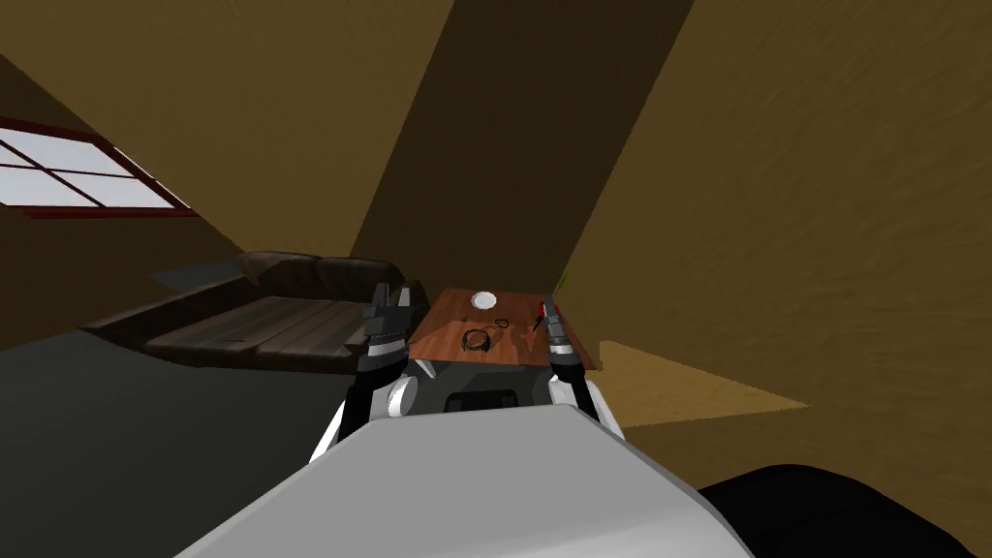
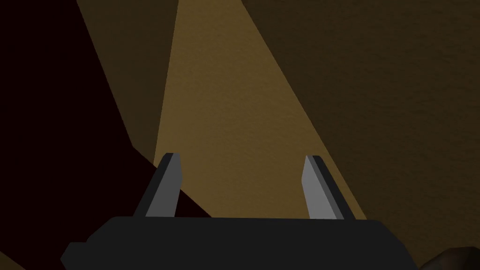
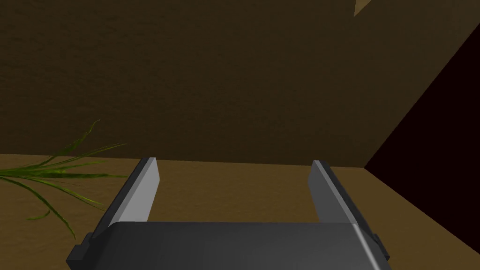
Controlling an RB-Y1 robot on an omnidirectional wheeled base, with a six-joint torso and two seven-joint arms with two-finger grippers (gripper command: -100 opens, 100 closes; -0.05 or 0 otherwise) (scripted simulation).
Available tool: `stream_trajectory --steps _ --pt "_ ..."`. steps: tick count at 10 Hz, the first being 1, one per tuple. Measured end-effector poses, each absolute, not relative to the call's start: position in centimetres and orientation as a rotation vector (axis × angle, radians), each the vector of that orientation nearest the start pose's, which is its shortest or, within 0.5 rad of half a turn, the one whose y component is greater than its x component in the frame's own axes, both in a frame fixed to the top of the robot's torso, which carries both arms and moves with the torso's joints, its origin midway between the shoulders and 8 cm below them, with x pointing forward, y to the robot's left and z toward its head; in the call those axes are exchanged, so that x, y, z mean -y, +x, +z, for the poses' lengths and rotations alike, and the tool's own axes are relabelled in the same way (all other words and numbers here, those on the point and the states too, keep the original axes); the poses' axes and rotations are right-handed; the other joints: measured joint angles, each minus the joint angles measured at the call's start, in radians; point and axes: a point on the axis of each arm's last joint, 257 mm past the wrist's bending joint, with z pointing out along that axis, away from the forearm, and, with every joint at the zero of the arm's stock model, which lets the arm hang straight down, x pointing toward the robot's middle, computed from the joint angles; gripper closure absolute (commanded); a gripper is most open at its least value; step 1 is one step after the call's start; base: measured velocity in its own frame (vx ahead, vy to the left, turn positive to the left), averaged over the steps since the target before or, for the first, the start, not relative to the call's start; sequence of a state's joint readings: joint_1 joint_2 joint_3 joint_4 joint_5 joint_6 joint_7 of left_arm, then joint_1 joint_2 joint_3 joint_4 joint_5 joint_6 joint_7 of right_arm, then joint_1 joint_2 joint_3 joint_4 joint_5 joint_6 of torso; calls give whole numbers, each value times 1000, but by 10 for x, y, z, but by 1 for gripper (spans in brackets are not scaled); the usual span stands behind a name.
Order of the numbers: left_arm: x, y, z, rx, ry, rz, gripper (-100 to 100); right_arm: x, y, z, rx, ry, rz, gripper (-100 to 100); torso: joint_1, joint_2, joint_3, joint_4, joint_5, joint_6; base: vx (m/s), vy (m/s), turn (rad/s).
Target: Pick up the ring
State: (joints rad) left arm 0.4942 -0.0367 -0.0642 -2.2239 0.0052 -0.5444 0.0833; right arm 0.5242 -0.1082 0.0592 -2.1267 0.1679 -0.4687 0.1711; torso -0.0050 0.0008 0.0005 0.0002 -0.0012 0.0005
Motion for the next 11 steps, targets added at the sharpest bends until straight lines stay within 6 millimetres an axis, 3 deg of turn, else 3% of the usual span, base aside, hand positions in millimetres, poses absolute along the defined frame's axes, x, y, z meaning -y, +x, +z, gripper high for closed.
stream_trajectory --steps 6,11 --pt "-262 350 10 -558 -731 -1447 0 242 399 -182 -1312 553 840 -100 0 0 0 0 0 0 -42 -60 297" --pt "-262 350 10 -558 -731 -1447 0 252 395 -267 -1545 552 671 -100 2 0 0 0 1 0 -35 -30 229"
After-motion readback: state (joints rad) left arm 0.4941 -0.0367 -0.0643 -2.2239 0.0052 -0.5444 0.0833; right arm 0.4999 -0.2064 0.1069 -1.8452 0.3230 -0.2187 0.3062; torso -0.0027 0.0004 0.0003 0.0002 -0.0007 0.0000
